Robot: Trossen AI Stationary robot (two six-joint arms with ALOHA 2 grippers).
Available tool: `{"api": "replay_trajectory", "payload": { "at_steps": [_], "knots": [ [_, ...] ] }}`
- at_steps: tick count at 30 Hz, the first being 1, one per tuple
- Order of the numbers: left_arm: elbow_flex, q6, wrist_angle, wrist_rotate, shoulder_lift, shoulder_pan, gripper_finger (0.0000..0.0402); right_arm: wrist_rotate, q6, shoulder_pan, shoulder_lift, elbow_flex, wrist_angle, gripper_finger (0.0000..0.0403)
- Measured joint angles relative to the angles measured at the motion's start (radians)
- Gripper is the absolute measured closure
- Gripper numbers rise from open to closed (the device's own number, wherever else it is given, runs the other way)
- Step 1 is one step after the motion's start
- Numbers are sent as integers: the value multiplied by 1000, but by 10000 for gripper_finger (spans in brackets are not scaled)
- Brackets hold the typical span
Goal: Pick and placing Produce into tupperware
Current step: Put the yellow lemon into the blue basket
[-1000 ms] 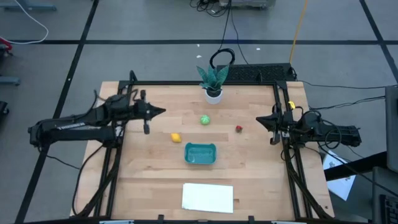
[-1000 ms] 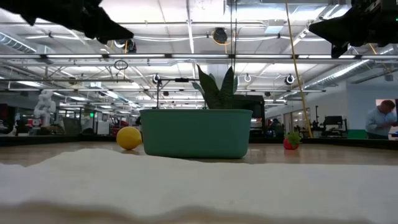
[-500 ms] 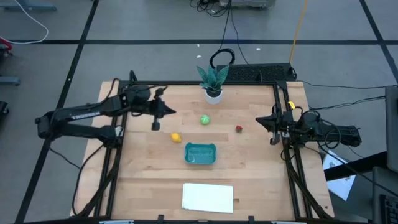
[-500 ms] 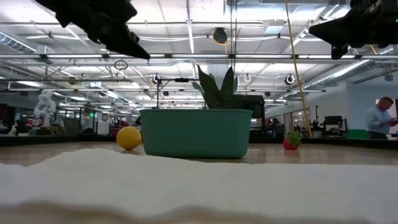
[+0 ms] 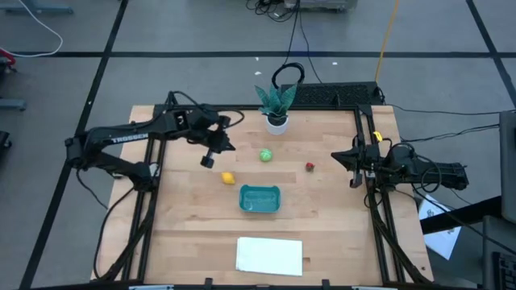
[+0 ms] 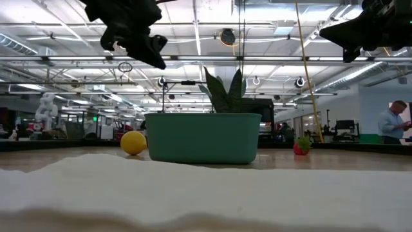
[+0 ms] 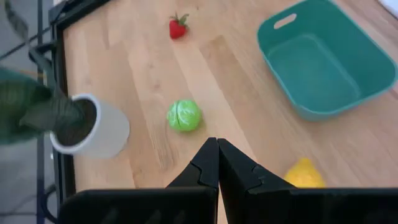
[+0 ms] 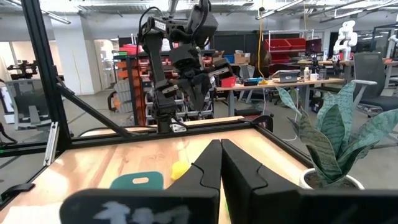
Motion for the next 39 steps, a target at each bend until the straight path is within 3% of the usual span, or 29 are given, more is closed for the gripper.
{"api": "replay_trajectory", "payload": {
  "at_steps": [9,18,23,39],
  "knots": [
    [122,-94,-99,-11,126,-17,401,0,8,0,0,0,0,403],
    [131,-44,-148,-148,172,-90,363,0,19,0,0,0,0,403],
    [131,0,-148,-187,171,-135,313,0,19,0,0,0,-4,403],
    [127,-61,-201,-160,170,-207,86,1,18,0,0,0,-7,403]
  ]
}}
